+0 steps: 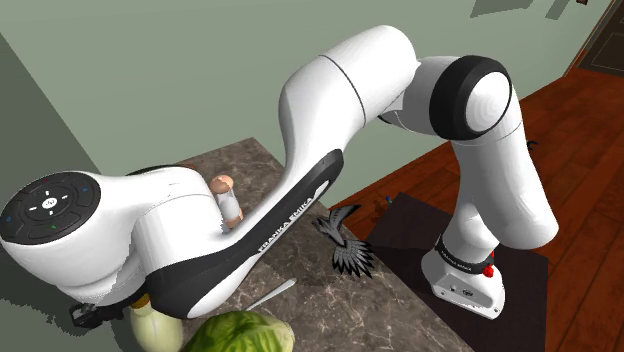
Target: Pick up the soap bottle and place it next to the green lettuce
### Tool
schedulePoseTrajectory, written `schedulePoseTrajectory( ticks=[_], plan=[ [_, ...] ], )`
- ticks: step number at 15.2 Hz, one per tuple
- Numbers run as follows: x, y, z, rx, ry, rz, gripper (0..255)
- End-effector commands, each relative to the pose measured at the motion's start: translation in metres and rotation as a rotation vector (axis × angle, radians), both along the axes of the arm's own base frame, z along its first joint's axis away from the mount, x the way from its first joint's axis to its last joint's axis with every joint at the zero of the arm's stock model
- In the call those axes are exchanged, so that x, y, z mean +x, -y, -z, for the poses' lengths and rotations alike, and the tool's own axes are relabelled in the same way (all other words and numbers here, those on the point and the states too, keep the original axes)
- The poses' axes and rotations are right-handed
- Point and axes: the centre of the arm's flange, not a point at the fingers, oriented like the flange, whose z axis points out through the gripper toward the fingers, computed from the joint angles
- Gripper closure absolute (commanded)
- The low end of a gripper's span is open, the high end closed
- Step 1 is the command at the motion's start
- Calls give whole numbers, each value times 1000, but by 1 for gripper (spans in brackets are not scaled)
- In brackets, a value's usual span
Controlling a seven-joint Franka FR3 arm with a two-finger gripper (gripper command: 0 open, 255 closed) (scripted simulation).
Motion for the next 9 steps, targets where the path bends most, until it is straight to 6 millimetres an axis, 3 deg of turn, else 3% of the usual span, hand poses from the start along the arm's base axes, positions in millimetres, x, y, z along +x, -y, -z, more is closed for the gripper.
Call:
schedulePoseTrajectory(
  ticks=[1,5,9],
  plan=[
    [0,0,0,0,0,0,0],
    [0,0,0,0,0,0,0],
    [-16,2,-48,0,0,0,0]
  ],
)
